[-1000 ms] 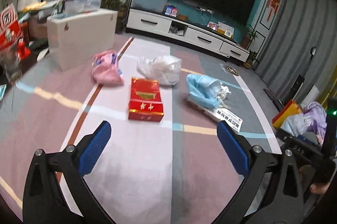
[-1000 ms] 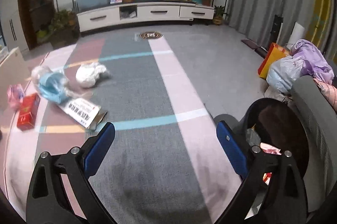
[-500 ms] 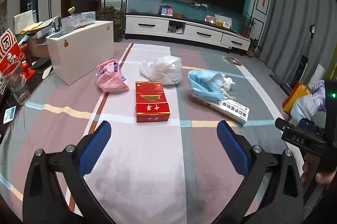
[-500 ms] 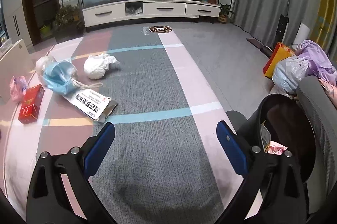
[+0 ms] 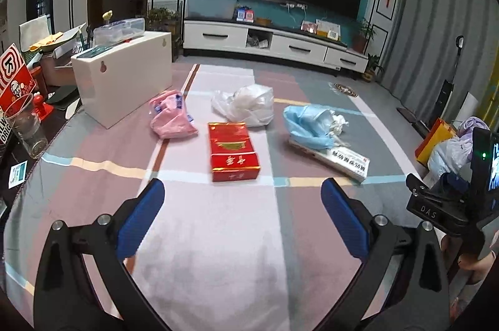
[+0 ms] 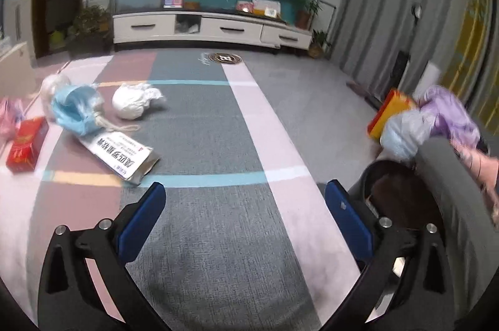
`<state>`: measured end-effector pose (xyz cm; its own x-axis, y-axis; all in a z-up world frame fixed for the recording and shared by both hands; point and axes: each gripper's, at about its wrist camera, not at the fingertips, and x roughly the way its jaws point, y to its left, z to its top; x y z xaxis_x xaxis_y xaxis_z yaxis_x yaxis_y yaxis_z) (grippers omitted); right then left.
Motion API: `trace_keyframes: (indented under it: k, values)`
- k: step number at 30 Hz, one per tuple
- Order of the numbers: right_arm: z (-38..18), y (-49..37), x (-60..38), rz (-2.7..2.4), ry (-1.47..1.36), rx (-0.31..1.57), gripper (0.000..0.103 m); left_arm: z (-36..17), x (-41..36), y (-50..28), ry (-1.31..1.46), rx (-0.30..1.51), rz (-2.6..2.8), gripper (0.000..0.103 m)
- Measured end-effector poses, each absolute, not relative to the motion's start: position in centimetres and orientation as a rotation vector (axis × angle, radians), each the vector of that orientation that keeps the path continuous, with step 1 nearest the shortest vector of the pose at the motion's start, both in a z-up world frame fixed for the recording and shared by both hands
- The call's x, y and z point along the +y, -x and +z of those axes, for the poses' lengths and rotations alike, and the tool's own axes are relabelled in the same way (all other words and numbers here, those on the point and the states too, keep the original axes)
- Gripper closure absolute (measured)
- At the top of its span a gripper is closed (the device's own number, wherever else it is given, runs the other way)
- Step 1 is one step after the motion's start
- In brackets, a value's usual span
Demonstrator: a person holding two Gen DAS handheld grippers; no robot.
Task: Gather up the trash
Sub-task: 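Grasp the blue face mask with the right gripper while the left gripper grasps the pink bag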
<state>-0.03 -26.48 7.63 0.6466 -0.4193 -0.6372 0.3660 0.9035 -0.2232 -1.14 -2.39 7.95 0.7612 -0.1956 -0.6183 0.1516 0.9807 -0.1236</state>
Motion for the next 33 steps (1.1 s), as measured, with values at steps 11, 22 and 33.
trace_keyframes:
  k: [11, 22, 33]
  values:
    - [6.1, -1.1, -25.5, -0.164, -0.129, 0.897, 0.003, 9.2, 4.5, -2.6, 0.125, 0.783, -0.099, 0.003]
    - [9.7, -7.4, -22.5, -0.057, -0.170, 0.943, 0.005, 7.9, 7.1, -10.6, 0.276, 0.904, -0.147, 0.003]
    - [9.5, -17.8, -18.1, -0.048, -0.136, 0.991, 0.013, 6.3, 7.0, -16.5, 0.334, 0.913, -0.097, 0.003]
